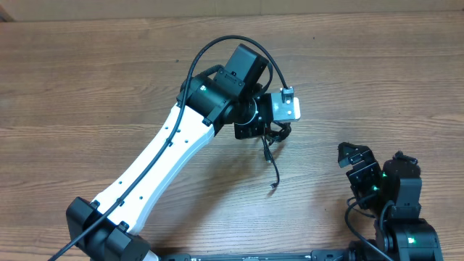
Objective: Untangle cables
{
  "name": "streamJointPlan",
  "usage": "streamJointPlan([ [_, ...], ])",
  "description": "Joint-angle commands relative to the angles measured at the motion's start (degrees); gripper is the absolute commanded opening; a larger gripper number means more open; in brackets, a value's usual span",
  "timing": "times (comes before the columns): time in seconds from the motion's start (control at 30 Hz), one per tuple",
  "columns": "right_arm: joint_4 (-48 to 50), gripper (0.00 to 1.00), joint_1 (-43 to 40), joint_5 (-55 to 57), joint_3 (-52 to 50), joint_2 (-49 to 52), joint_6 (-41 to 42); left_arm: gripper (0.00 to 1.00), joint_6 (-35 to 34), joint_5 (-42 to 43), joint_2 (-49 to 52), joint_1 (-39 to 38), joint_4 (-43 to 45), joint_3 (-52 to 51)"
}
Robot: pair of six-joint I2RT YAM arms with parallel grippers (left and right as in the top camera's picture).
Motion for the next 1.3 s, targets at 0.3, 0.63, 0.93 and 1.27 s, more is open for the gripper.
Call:
streamJointPlan([
  [0.3, 5.9, 1.0, -0.1, -13.1, 1.4, -0.1, -5.3, 0.04, -26.0, 30.2, -1.7, -0.3, 7.2, 1.6],
  [0.63, 4.8, 1.0, -0.1, -13.1, 1.4, -0.1, -5.3, 0.04, -64.1, 32.7, -1.7, 1.8, 20.1, 1.6],
  [0.93, 3.8, 1.0, -0.1, -10.2, 1.4, -0.1, -5.3, 0.04, -92.5, 40.5, -1.7, 16.5, 25.1, 1.6],
  [1.27, 5.4, 1.0, -0.1, -9.3, 1.4, -0.1, -6.0, 0.04, -103.9, 31.1, -1.7, 21.0, 26.5, 1.6],
])
